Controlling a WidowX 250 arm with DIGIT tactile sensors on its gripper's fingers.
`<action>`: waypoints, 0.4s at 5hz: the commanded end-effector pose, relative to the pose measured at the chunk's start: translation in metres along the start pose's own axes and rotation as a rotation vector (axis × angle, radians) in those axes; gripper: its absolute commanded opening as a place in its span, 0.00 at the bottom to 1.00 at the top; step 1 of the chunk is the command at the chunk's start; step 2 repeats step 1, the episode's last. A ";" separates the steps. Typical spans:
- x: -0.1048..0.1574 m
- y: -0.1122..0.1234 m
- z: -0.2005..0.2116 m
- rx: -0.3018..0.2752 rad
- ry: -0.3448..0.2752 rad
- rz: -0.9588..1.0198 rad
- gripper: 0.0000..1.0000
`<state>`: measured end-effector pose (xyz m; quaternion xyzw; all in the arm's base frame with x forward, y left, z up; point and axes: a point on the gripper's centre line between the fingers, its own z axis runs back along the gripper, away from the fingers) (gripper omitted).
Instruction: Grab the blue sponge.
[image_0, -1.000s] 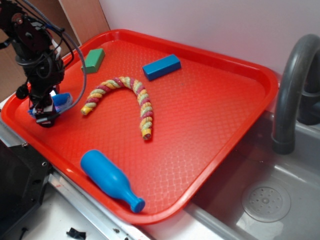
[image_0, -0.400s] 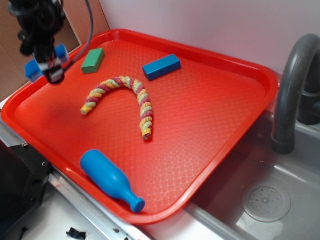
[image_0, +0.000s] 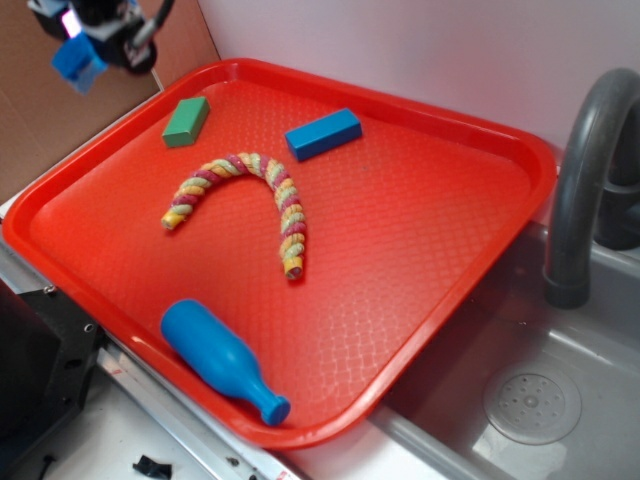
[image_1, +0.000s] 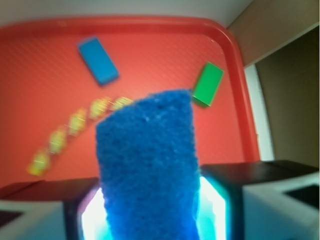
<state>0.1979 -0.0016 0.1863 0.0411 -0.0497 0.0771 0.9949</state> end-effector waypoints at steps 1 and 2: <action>0.005 -0.016 0.037 -0.025 -0.090 -0.045 0.00; 0.005 -0.016 0.037 -0.025 -0.090 -0.045 0.00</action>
